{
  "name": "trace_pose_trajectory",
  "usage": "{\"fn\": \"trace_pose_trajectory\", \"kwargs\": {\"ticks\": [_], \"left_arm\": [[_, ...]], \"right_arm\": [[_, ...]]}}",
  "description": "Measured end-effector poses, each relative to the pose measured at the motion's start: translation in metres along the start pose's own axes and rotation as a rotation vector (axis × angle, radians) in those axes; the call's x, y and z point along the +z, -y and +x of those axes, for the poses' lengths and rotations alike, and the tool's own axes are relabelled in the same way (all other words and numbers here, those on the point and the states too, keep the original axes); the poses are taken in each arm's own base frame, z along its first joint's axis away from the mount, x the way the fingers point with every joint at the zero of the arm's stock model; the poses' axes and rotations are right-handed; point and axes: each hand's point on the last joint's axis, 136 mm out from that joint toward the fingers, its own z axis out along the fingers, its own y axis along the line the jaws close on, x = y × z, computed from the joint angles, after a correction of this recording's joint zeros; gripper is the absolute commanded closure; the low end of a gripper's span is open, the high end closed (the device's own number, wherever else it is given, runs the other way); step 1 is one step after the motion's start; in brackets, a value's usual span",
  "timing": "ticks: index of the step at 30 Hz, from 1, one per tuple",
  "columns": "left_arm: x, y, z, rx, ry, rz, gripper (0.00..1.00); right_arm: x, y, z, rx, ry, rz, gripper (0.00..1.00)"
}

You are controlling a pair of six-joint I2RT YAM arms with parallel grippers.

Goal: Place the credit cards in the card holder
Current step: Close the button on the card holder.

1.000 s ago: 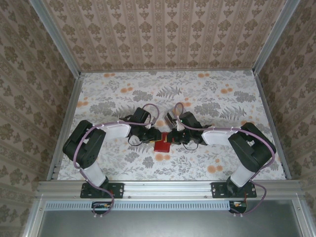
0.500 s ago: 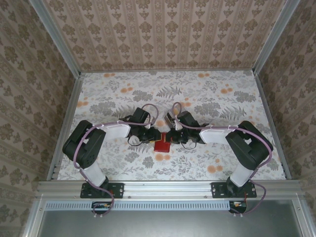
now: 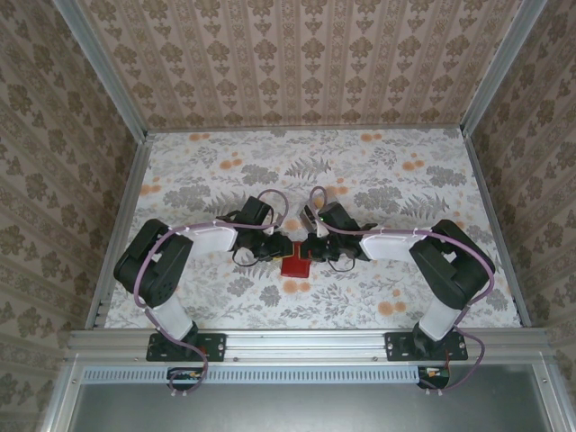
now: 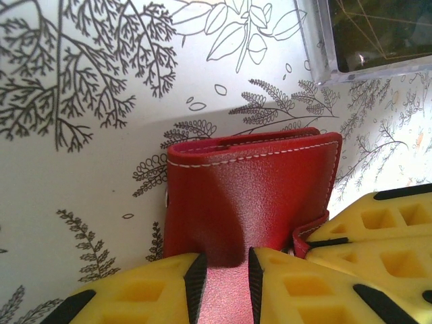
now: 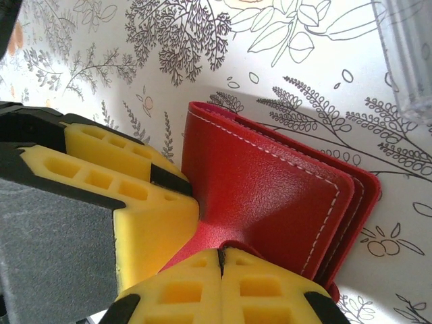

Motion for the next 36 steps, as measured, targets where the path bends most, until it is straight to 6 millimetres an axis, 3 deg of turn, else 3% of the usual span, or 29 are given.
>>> {"fn": "trace_pose_trajectory", "kwargs": {"ticks": [30, 36], "left_arm": [[-0.001, 0.000, 0.000, -0.020, 0.003, 0.012, 0.71], [-0.014, -0.009, -0.004, -0.050, 0.030, -0.013, 0.70]], "right_arm": [[0.010, -0.003, 0.003, -0.028, 0.025, 0.029, 1.00], [0.008, -0.005, 0.003, -0.032, 0.025, 0.043, 0.82]]}}
